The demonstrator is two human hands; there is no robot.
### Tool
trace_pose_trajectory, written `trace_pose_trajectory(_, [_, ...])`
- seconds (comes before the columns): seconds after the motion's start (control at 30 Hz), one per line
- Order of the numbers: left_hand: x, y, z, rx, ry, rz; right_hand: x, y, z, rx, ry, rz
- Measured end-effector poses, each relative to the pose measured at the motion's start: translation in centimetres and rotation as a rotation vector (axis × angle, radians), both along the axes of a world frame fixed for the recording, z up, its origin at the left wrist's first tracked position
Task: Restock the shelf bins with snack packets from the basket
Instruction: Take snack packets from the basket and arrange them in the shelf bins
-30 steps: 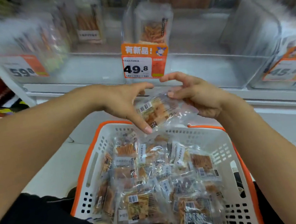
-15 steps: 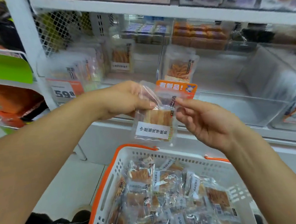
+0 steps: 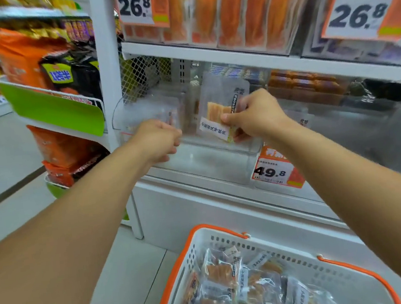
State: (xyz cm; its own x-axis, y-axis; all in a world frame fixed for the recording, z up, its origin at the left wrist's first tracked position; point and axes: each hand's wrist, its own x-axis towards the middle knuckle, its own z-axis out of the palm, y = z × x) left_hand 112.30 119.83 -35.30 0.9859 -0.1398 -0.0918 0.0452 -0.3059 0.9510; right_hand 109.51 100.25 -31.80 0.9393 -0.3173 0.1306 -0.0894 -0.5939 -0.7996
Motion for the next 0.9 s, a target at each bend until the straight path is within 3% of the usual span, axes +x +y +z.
trace_pose_trajectory(0.13, [0.8, 1.3, -0.6, 0.066, 0.044, -0.053, 8.6, -0.3, -0.4, -0.157, 0.181, -0.027])
trace_pose_trajectory(0.23, [1.3, 1.0, -0.5, 0.058, 0.017, -0.073, 12.2, -0.1, -1.8, -0.008, 0.353, -0.054])
trace_pose_trajectory(0.53, [2.9, -0.1, -1.7, 0.118, -0.041, -0.125, 19.0, -0.8, -5.6, 0.280, 0.367, -0.177])
trace_pose_trajectory(0.9, [3.7, -0.6, -1.9, 0.178, -0.081, -0.056, 19.2, -1.3, -5.9, 0.198, 0.405, -0.183])
